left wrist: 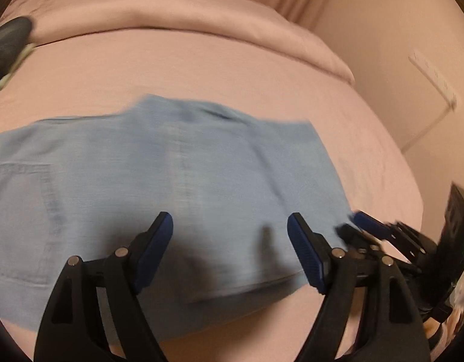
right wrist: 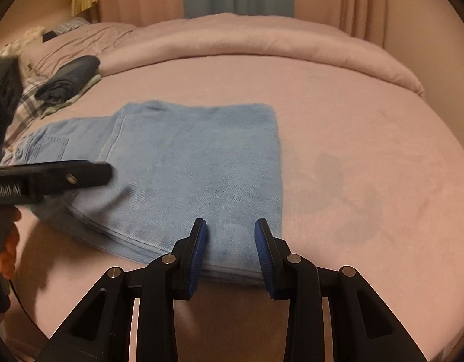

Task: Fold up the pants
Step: 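Fold the hem end over toward the waistband and open the right gripper, then grasp the elastic waistband end with the left gripper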

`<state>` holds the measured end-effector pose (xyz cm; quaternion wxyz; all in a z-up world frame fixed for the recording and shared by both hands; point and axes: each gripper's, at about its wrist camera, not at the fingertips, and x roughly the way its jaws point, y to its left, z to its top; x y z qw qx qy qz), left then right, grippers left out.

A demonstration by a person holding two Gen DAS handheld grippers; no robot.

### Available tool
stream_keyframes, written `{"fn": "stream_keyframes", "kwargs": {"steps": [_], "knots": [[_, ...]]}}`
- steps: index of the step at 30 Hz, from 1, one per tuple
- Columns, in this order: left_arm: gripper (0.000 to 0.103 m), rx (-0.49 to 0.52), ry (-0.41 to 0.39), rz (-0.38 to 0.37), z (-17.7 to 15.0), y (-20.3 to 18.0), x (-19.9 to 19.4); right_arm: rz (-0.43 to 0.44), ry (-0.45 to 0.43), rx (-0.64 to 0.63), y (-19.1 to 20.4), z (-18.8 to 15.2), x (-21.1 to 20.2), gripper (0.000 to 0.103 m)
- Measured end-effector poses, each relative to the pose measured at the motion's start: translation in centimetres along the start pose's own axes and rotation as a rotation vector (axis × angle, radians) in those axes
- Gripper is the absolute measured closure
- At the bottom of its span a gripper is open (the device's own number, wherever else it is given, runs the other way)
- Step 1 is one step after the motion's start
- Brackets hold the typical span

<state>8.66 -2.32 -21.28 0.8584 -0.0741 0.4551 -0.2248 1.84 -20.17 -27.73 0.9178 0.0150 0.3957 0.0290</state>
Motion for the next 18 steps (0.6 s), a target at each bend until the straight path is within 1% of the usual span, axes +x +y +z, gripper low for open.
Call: {"fn": "stream_keyframes", "kwargs": {"steps": [1,2,3,5,7,8,10,11,12,14,15,16,17,18], "knots": [[0.025,-0.020,-0.012,0.005,-0.1,0.9,-0.7,-0.001,-0.018,0.009,0.1,0.0,-0.5,0.068],[0.025,-0.051,-0.022,0.013,-0.3,2.1,-1.5,0.009,-0.057,0.019,0.5,0.2,-1.4,0.068],[0.025,-0.086,-0.030,0.023,-0.7,3.3,-2.3,0.032,-0.088,0.016,1.0,0.5,-1.9,0.067],[0.025,-0.140,-0.034,0.055,-1.4,5.4,-3.4,0.082,-0.107,-0.011,2.3,1.3,-1.9,0.067],[0.025,-0.179,-0.031,0.093,-2.2,7.0,-4.2,0.120,-0.113,-0.044,4.1,2.4,-1.2,0.067],[0.025,-0.191,-0.038,0.105,-2.5,7.6,-4.7,0.152,-0.119,-0.065,5.3,2.9,-0.7,0.067],[0.025,-0.204,-0.063,0.131,-2.9,8.4,-5.8,0.193,-0.113,-0.086,7.2,3.3,0.4,0.067],[0.025,-0.204,-0.075,0.148,-3.1,8.7,-6.3,0.214,-0.100,-0.097,8.1,3.3,1.1,0.067],[0.025,-0.205,-0.076,0.151,-3.1,8.8,-6.6,0.231,-0.083,-0.111,9.1,3.2,1.8,0.067],[0.025,-0.214,-0.072,0.141,-3.2,9.1,-6.9,0.248,-0.035,-0.145,10.6,2.5,2.9,0.067],[0.025,-0.214,-0.070,0.138,-3.3,9.1,-7.0,0.243,0.012,-0.165,11.6,1.7,4.1,0.067],[0.025,-0.214,-0.069,0.136,-3.3,9.1,-7.0,0.222,0.000,-0.169,11.9,1.2,4.4,0.067],[0.025,-0.216,-0.068,0.133,-3.2,9.3,-7.1,0.221,-0.021,-0.162,12.1,1.0,4.4,0.067],[0.025,-0.219,-0.067,0.130,-3.1,9.4,-7.3,0.237,-0.018,-0.149,11.8,1.0,4.4,0.067]]}}
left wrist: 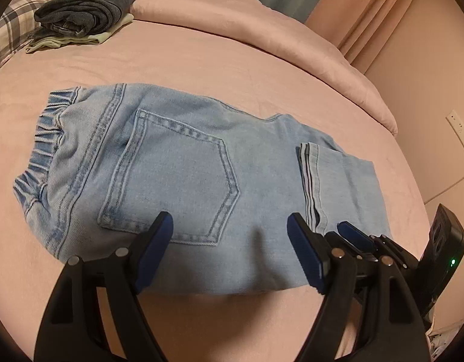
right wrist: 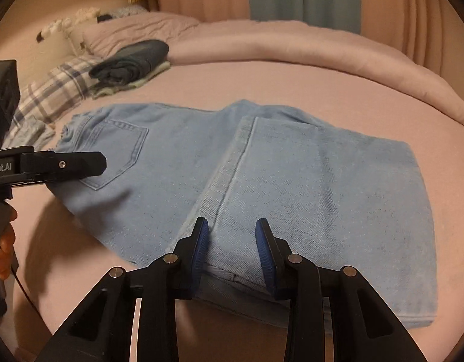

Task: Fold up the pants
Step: 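Grasp the elastic waistband end with the left gripper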

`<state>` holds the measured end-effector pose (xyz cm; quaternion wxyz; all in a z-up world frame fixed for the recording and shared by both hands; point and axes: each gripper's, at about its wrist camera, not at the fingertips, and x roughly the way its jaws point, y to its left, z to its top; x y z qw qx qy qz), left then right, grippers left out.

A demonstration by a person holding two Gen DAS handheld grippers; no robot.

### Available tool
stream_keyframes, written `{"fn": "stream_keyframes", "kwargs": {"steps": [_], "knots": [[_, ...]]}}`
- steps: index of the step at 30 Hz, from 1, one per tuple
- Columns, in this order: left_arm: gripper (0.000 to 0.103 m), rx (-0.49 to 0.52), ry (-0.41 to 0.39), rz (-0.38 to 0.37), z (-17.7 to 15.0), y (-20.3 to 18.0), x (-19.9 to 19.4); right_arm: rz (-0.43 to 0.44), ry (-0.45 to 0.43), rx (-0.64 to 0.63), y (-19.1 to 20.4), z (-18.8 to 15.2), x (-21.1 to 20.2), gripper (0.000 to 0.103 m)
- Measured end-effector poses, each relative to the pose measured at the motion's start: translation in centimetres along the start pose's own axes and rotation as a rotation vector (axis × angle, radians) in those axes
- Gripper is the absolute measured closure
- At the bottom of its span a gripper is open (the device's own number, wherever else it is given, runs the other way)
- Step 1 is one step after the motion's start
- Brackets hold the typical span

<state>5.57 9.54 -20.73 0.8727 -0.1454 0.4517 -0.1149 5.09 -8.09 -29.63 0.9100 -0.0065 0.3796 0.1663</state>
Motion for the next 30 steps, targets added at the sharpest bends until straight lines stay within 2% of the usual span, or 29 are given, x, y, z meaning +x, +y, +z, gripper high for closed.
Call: {"fn": "stream_keyframes", "kwargs": {"steps": [3,6,9,13,15,23,27,30], "knots": [[0.025,-0.027,-0.004,-0.015,0.3,0.4,-1.0,0.059,0.023,0.051,-1.1,0.3,-0.3,0.067],[0.025,-0.041,-0.033,-0.030,0.2,1.2,-3.0,0.054,0.003,0.068,-1.5,0.5,-1.5,0.067],[0.025,-0.065,-0.058,-0.012,-0.1,2.8,-5.0,0.075,-0.019,0.079,-1.4,1.2,-1.8,0.066],[0.024,-0.189,-0.096,0.019,-0.5,6.7,-6.9,0.102,-0.014,0.095,-1.1,1.8,-1.2,0.061],[0.024,-0.262,-0.082,0.012,-1.0,8.4,-7.0,0.115,-0.014,0.101,-0.6,2.1,-0.8,0.061],[0.023,-0.496,0.011,-0.153,-3.1,10.9,-4.1,0.129,0.012,0.083,1.1,2.8,0.7,0.057],[0.005,-0.548,-0.025,-0.195,-2.7,10.9,-3.9,0.126,0.030,0.099,1.0,2.6,1.1,0.057],[0.003,-0.584,-0.039,-0.220,-2.2,10.8,-3.6,0.122,0.035,0.105,0.7,2.5,1.2,0.057]]}}
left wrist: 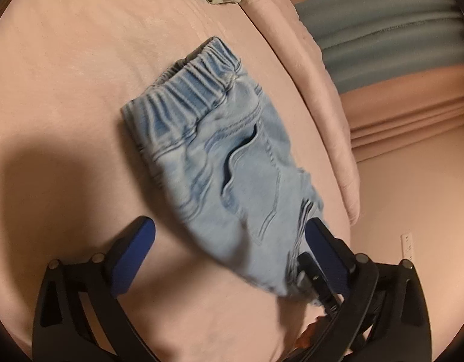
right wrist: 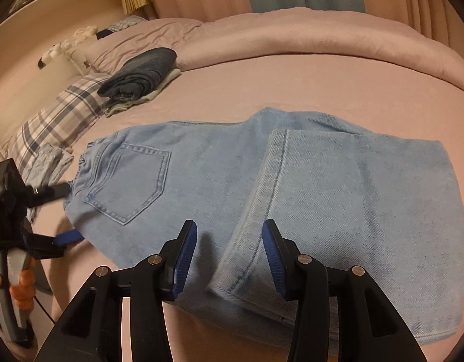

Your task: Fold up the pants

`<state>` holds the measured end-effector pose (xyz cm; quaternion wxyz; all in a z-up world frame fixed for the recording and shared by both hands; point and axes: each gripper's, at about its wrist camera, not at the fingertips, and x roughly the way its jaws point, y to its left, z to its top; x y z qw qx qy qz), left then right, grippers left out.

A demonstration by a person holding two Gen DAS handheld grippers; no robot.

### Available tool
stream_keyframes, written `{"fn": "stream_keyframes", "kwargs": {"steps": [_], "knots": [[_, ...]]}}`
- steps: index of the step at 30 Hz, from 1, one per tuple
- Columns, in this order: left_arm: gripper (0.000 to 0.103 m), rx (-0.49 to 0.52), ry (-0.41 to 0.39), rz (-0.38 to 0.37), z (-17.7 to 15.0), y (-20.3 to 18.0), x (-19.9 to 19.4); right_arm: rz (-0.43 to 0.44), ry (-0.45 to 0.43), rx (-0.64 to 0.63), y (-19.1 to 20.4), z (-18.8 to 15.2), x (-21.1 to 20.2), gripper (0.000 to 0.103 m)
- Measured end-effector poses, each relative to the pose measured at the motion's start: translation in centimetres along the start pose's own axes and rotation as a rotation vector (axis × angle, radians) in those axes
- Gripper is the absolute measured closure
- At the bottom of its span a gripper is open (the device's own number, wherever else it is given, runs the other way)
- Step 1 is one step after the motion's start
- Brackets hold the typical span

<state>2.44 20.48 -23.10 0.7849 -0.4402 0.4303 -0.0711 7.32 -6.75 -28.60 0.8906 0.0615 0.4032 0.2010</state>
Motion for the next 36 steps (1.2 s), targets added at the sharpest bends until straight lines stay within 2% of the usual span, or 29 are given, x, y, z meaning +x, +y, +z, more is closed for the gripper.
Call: {"fn": "stream_keyframes", "kwargs": {"steps": [6,17,18,20,22,23,25,27,29,33,36], "knots": [[0.001,0.048,-0.022,0.029,0.9,-1.3,1.7,0.003,0.000,0.006,-0.3,0.0,0.1,0.057],[0.002,-0.007,-0.052,0.012,2.3,-2.0,3.6,0.023,-0.005,0.023,-0.7,-0.1,0.0,0.057],[0.005,-0.004,-0.055,0.019,2.2,-2.1,3.6,0.024,-0.005,0.027,-0.7,-0.1,-0.1,0.057],[0.017,-0.004,-0.065,0.035,2.1,-2.0,3.4,0.030,-0.019,0.040,-0.9,0.1,-0.5,0.057],[0.045,-0.041,-0.063,0.041,2.2,-1.0,3.0,0.034,-0.024,0.044,-1.0,0.5,-0.7,0.057],[0.051,-0.068,-0.061,0.037,2.3,-0.5,2.8,0.033,-0.019,0.044,-1.1,0.8,-0.6,0.057],[0.076,-0.140,-0.056,0.010,2.4,1.1,2.4,0.027,-0.007,0.041,-1.0,1.7,0.0,0.057],[0.079,-0.204,-0.051,-0.039,2.3,2.6,2.1,0.029,0.002,0.032,-0.6,2.4,0.7,0.057],[0.081,-0.207,-0.065,-0.050,2.1,2.8,1.9,0.040,0.016,0.025,0.1,3.1,1.6,0.057],[0.084,-0.145,-0.092,-0.002,1.9,1.4,1.5,0.055,0.029,-0.004,1.4,3.8,2.8,0.057],[0.087,-0.035,-0.112,0.067,1.9,-0.7,1.2,0.030,0.085,-0.015,1.9,3.5,5.0,0.063]]}}
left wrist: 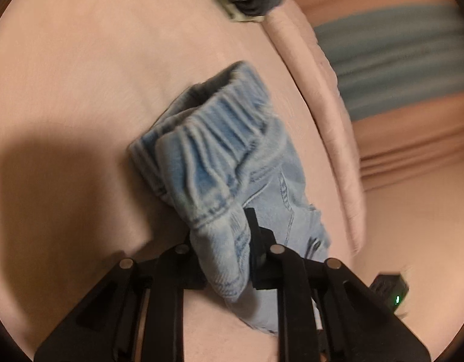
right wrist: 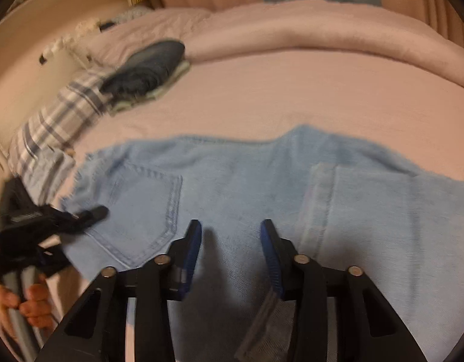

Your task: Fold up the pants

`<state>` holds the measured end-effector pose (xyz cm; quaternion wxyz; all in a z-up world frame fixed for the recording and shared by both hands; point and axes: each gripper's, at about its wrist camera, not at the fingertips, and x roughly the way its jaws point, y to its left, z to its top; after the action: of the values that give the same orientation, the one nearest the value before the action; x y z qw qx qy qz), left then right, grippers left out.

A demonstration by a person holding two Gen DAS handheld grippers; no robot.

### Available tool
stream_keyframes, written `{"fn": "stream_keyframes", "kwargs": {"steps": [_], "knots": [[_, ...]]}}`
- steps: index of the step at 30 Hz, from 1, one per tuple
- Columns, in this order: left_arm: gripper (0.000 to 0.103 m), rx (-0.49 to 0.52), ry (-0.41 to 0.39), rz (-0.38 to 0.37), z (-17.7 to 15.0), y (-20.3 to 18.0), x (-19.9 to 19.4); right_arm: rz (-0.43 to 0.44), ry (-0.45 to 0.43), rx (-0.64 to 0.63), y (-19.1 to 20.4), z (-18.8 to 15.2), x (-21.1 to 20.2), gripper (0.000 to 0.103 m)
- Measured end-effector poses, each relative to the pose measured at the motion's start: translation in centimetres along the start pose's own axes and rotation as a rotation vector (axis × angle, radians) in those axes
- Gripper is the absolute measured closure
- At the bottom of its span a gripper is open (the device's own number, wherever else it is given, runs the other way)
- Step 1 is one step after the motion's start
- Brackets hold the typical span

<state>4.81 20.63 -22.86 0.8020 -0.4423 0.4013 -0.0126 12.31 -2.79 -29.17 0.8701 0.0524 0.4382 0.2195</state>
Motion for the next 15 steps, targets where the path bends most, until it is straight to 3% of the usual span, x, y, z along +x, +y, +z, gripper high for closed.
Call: {"fn": "stream_keyframes", "kwargs": {"steps": [7,11,12,15], "knots": [[0.088,0.240,-0.108,0.055,-0.8,-5.3,-1.2,-0.041,-0.004,-0.037,0.5,-0.3,0.9,0.063],[0.088,0.366,-0.143,0.078,-1.7,-8.3,-2.0,0.073,-0.010,0.071,-1.6,0.1,0.3,0.063],[0.088,0.387,-0.148,0.083,-1.9,-8.6,-2.0,0.140,-0.030,0.141,-2.7,0.0,-0.4,0.063],[0.088,0.456,-0.164,0.107,-2.4,-9.9,-1.8,0.236,-0.117,0.263,-5.0,-0.7,-2.6,0.062]]}}
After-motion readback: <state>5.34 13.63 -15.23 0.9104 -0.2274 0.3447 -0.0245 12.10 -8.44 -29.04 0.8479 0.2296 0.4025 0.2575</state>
